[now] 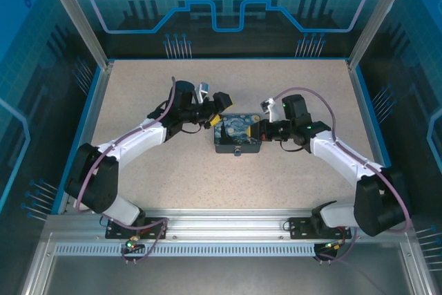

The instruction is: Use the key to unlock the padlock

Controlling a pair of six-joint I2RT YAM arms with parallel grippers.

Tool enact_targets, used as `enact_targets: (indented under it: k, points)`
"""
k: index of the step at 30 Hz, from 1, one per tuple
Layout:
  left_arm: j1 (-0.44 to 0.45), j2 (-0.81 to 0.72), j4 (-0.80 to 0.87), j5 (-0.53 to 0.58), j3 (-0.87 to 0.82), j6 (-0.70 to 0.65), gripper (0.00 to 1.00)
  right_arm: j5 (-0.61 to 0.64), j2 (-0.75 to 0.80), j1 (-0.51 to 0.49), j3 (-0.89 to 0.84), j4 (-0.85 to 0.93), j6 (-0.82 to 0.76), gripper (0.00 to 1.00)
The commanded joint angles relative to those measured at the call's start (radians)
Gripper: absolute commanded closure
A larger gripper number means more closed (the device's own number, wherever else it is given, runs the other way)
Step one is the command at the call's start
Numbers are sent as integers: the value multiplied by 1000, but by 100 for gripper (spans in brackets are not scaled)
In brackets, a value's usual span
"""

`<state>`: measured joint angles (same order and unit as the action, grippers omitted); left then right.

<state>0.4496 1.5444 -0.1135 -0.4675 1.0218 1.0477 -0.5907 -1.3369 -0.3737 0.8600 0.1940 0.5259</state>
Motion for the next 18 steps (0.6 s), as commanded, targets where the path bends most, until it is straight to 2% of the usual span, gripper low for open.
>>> enact_targets:
  k: [1,7,12,18]
  points:
    - [1,34,-100,-72,-23,97,16,-56,-24,-33,40,-72,-37,100]
    - [18,29,-7,-54,2,70,25,-52,-31,-60,25,-78,-70,100]
    - [43,31,57,-50,31,51,35,15,-40,-96,67,11,-144,100]
    - [73,46,107,-43,47,44,40,109,-54,-132,106,76,-191,100]
